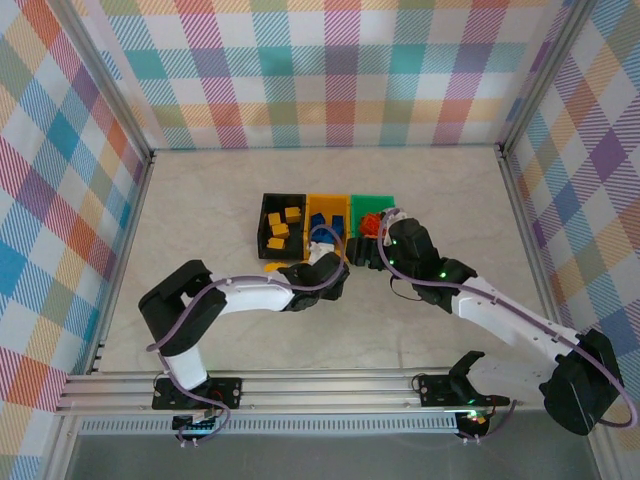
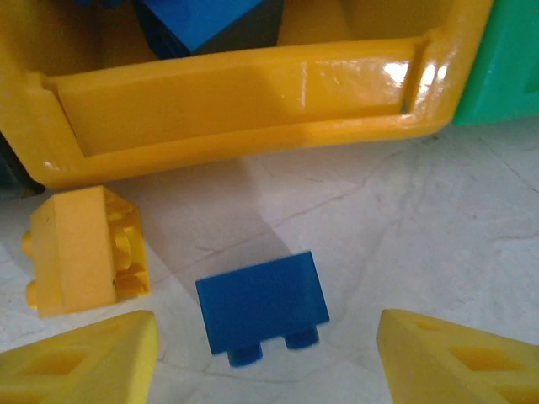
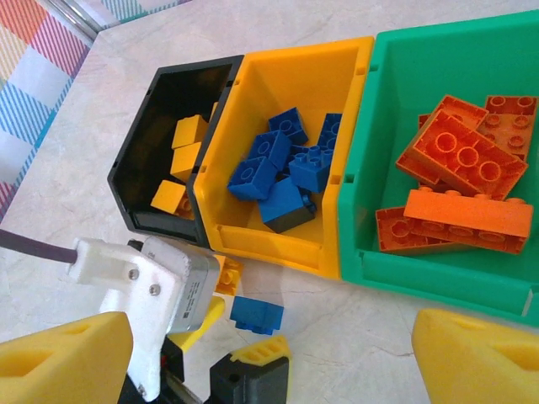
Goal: Sort the legos into containers by color
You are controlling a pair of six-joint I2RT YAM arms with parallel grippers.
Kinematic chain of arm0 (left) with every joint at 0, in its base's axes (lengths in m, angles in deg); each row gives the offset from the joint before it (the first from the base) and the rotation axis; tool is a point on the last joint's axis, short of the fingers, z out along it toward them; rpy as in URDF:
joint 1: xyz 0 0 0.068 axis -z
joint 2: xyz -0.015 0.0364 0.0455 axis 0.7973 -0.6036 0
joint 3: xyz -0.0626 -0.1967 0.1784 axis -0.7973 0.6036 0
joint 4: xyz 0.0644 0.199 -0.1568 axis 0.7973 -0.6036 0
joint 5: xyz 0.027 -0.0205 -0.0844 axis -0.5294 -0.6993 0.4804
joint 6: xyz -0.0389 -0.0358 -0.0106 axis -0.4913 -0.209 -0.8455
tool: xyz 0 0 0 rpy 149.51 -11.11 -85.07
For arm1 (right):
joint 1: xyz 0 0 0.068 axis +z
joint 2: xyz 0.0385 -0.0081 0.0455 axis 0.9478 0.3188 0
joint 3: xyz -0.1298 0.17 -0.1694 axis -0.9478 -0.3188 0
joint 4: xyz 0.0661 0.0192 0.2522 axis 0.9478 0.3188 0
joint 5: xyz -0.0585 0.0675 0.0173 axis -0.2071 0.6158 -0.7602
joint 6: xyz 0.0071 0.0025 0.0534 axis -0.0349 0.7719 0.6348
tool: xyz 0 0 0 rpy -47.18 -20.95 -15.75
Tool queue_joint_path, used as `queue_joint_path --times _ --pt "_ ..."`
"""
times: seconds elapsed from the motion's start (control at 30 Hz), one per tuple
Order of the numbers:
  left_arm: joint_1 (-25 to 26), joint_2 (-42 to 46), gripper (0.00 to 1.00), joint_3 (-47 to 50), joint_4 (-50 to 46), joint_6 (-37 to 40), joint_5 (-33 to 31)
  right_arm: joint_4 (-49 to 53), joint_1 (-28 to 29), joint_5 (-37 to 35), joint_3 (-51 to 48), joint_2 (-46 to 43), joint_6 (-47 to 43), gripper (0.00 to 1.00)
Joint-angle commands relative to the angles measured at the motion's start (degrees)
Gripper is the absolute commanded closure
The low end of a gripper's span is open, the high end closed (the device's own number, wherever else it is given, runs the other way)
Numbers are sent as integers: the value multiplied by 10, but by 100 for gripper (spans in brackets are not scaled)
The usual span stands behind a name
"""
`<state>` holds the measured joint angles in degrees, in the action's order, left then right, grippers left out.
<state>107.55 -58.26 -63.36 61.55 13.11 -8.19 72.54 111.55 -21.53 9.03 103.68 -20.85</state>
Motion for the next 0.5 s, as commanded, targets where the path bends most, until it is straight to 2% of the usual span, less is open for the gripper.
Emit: queue_joint_path --times 0.0,0.17,0.47 --pt "2 -22 34 -23 -23 13 -44 0 0 -10 -8 -12 3 13" --pt "1 -56 39 -38 -21 17 -55 -3 0 -8 -8 -16 -1 13" --pt "1 -47 58 -10 31 14 -20 -7 0 -16 -26 -39 -2 13"
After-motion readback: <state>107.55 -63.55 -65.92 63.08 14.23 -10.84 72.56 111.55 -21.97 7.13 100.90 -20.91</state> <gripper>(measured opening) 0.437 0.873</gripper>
